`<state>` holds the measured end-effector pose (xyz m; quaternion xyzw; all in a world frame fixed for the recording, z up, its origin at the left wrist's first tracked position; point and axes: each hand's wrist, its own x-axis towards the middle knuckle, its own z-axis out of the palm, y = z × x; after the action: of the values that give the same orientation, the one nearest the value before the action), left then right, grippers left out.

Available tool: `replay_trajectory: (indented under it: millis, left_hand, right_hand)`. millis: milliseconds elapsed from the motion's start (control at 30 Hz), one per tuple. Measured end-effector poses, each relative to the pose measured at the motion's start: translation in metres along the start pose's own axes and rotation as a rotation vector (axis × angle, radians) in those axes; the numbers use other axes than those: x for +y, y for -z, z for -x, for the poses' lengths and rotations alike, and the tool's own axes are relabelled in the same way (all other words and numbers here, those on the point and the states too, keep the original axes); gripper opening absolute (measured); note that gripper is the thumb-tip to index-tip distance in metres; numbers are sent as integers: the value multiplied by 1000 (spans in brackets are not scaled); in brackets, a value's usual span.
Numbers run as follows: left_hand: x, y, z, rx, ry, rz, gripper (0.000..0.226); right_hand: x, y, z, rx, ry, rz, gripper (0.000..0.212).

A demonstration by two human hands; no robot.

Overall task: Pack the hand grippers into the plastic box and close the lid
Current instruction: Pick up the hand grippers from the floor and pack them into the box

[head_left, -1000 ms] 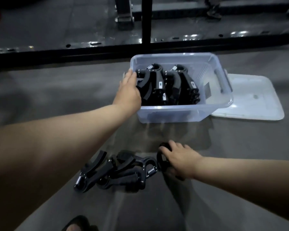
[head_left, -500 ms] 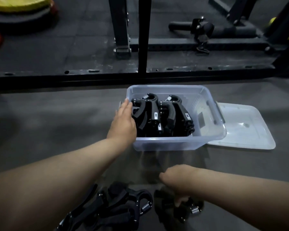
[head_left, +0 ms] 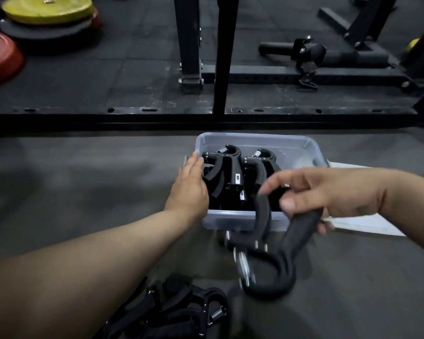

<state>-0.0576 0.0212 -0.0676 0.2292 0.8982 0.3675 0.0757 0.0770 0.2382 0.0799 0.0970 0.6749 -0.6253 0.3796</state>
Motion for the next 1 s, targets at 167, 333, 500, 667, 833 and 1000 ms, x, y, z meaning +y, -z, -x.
replay_trajectory:
  millis: [167, 333, 500, 667, 833, 1000]
  left_hand:
    - [4, 2, 2, 15, -4, 1, 57]
    - [6, 2, 3, 31, -9, -16, 57]
    - [6, 1, 3, 28, -15, -21, 57]
    - [5, 2, 2, 22, -27, -18, 56]
    - [4, 2, 2, 18, -23, -21, 56]
    - [6, 4, 3, 4, -29, -27, 57]
  right_hand:
    - [8, 12, -10, 224, 238, -405, 66]
    - [2, 2, -33, 512, 283, -576, 40]
    - [-10, -18, -67, 682, 301, -731, 52]
    - [-13, -29, -86, 753, 254, -581, 26]
    - [-18, -25, -74, 708, 140, 108, 41]
    - [-29, -21, -71, 892, 117, 778, 34]
